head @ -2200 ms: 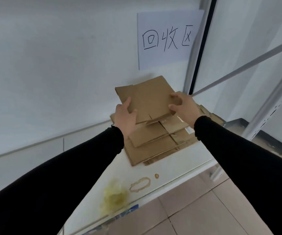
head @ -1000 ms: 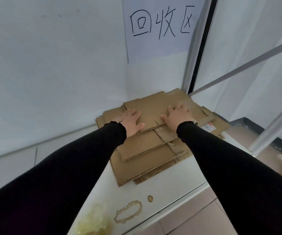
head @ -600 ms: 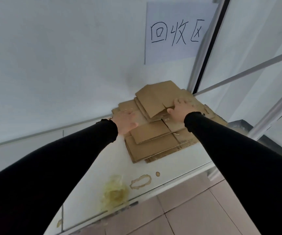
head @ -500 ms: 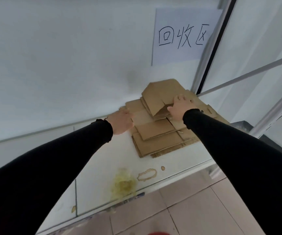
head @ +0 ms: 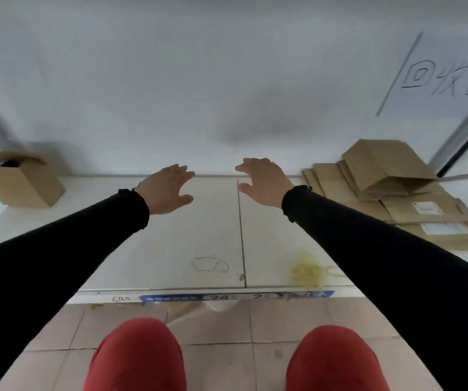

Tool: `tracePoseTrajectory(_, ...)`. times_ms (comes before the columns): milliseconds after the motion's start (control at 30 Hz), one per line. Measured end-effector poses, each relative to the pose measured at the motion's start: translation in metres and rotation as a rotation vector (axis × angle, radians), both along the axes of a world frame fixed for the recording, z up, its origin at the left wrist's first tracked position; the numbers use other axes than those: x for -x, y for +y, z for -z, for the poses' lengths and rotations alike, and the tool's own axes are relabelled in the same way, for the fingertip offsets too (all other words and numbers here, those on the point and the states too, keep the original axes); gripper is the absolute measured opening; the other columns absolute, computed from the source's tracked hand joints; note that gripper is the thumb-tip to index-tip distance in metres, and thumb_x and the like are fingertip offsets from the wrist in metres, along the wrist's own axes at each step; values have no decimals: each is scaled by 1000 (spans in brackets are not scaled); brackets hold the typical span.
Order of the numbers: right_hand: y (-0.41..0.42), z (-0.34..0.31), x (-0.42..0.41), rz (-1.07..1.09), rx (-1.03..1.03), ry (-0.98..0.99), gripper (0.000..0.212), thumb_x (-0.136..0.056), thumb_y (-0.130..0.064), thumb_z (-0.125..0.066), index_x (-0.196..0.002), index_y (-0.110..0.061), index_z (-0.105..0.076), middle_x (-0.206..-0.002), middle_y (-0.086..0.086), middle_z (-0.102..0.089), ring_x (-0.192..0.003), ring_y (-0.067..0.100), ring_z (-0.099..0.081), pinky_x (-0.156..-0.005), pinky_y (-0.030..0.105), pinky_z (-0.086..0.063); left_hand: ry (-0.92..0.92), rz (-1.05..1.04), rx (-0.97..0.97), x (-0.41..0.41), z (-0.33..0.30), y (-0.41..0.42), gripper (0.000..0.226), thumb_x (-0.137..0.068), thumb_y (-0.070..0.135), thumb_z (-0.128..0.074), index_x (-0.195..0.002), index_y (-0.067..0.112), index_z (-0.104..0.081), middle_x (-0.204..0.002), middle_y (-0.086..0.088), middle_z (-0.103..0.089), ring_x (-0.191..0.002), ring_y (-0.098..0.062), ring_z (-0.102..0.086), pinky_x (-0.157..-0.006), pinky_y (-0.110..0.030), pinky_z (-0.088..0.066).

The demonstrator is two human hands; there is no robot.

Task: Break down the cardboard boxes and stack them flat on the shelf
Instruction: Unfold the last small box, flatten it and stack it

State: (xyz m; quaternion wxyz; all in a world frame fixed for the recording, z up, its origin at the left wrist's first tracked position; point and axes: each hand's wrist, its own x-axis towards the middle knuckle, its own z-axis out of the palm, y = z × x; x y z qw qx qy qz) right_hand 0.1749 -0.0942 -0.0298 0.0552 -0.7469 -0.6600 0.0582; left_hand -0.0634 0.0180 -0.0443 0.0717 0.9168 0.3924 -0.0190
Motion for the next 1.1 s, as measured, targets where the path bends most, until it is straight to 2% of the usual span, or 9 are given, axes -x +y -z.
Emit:
tracePoseTrajectory(300, 93, 16, 160, -242, -57, 99, 48, -102, -32, -49, -149, -26, -45, -153, -4, -44, -137, 21, -38, -110, 35, -32, -134, -317, -34, 195, 19, 35, 68, -98, 35, -58, -157, 21, -28, -165, -2, -24, -151, -21, -22, -120, -37, -21)
tracePoseTrajectory(467, 143, 26, 231, -314, -27, 182, 48, -102, -31, -48, -149, -25, -44, -149, -2, -46, -135, 22, -38, -110, 37, -34, -222, -497, -38, 272, 27, 71, 56, -95, 32, -64, -144, 12, -45, -153, -8, -41, -138, -29, -39, -107, -42, -36)
tracePoseTrajectory(533, 164, 30, 256, -319, -14, 231, 48, -102, -31, -49, -149, -23, -44, -147, 0, -48, -135, 23, -39, -111, 39, -35, -239, -548, -42, 299, 29, 90, 57, -94, 32, -65, -144, 11, -45, -149, -9, -44, -134, -32, -41, -106, -44, -39)
tracePoseTrajectory(767, 232, 42, 337, -347, 16, 396, 54, -102, -27, -49, -153, -16, -37, -149, 8, -48, -136, 27, -42, -111, 40, -37, -272, -645, -77, 365, 37, 151, 71, -91, 31, -66, -153, 16, -34, -155, -11, -39, -141, -34, -34, -113, -49, -34)
tracePoseTrajectory(867, 259, 46, 373, -342, 54, 506, 61, -102, -27, -51, -157, -13, -28, -158, 10, -38, -143, 27, -38, -116, 39, -35, -269, -630, -86, 379, 38, 174, 76, -92, 26, -66, -156, 20, -27, -160, -9, -31, -145, -33, -30, -114, -48, -33)
tracePoseTrajectory(1033, 298, 51, 416, -290, 67, 669, 61, -98, -11, -50, -154, -8, -27, -154, 14, -31, -135, 31, -40, -111, 43, -42, -248, -596, -69, 393, 45, 207, 82, -91, 24, -68, -159, 25, -21, -165, -7, -19, -150, -29, -22, -117, -49, -30)
tracePoseTrajectory(1100, 310, 56, 424, -275, 77, 719, 67, -98, -11, -51, -157, -6, -20, -155, 13, -30, -137, 30, -37, -112, 42, -39, -264, -598, -55, 396, 52, 214, 82, -91, 23, -68, -158, 25, -22, -165, -7, -19, -151, -28, -21, -118, -48, -29)
